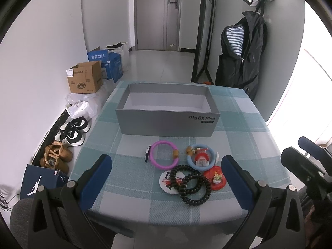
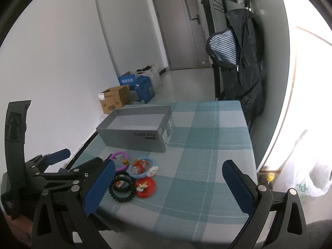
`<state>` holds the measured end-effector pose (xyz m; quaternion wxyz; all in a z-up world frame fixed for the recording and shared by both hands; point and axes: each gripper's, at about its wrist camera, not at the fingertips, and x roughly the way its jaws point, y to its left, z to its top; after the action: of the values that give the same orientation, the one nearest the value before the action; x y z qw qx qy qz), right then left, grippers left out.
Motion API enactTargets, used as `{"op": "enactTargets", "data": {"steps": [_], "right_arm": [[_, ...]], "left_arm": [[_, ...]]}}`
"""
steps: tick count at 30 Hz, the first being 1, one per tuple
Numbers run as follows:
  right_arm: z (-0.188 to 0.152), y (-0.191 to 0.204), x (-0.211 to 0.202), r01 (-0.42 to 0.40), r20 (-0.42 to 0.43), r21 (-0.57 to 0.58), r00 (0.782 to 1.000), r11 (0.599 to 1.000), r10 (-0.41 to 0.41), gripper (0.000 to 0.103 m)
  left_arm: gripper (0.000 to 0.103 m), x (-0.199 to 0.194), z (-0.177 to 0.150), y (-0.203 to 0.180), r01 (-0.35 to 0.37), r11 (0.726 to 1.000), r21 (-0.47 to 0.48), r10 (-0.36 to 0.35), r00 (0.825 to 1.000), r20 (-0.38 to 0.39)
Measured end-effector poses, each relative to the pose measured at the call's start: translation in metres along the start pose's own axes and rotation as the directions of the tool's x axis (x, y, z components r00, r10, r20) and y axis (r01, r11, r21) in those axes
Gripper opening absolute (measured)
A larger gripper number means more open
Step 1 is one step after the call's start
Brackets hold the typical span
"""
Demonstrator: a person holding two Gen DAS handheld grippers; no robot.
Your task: Organize jewelry
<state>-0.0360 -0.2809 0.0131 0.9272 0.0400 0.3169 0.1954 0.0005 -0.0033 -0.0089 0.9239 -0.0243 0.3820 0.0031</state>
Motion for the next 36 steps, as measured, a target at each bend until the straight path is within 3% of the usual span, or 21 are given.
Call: {"op": "enactTargets", "data": {"steps": [36], "right_arm": [[0.0016, -0.0038, -0.0036, -0.002, 0.008, 0.0, 1.0, 1.0, 0.002, 0.103]], "left_arm": [[0.102, 0.003, -0.0014, -0.0049, 0.007, 1.0, -0.008, -0.007, 1.0, -0.008]]}}
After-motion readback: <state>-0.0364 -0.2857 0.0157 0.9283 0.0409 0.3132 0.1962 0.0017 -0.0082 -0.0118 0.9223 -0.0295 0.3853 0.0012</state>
